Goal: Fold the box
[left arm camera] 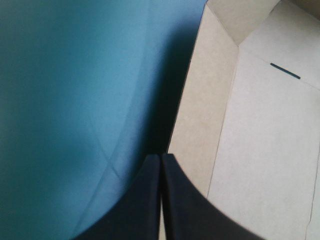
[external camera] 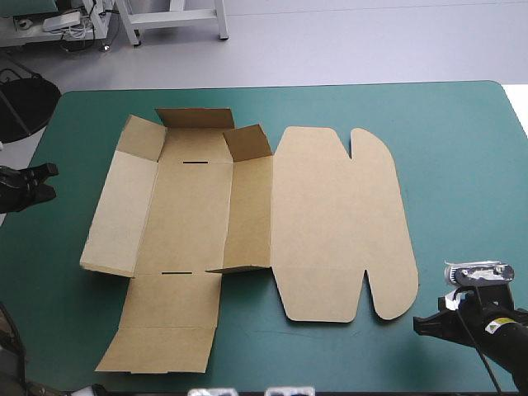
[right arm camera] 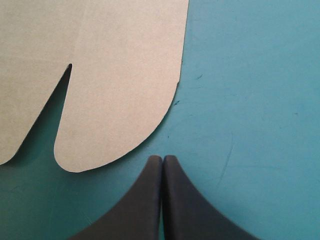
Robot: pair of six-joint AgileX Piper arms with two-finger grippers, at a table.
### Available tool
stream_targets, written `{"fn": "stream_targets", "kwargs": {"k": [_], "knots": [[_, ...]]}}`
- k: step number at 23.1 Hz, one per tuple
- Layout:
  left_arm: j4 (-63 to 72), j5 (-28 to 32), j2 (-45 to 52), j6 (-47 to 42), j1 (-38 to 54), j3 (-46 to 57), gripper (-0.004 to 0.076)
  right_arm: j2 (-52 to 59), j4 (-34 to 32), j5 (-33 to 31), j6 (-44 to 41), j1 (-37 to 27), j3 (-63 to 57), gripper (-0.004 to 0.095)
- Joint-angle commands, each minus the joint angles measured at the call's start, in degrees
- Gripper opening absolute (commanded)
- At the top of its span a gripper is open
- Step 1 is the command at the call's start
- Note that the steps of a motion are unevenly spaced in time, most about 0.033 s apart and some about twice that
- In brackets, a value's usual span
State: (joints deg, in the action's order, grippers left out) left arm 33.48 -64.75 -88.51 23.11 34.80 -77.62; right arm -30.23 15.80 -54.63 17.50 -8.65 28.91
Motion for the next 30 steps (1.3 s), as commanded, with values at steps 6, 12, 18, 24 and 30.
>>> {"fn": "stream_targets", "kwargs": {"k": [6, 12, 18, 24, 30], "knots": [[4.8, -7.1, -5.6, 5.8, 1.9, -1.9, -0.0008, -0.3, 0.7, 2.7, 0.5, 0.0, 1.5, -0.0018], [8.4, -9.1, -5.9, 12.8, 1.9, -1.9, 0.0021, -0.3, 0.7, 2.8, 0.5, 0.0, 1.5, -0.0018], [7.5, -9.1, -7.0, 14.4, -1.7, -1.5, 0.0453, -0.3, 0.7, 2.8, 0.3, 0.0, 1.5, -0.0018], [2.8, -9.2, -10.3, 14.8, -5.6, -1.5, 0.0480, -0.3, 0.7, 2.8, 0.3, 0.0, 1.5, -0.0018], [3.8, -9.5, -12.5, 12.2, -7.5, -0.8, 0.0477, -0.3, 0.7, 2.8, 0.3, 0.0, 1.5, -0.0018]]}}
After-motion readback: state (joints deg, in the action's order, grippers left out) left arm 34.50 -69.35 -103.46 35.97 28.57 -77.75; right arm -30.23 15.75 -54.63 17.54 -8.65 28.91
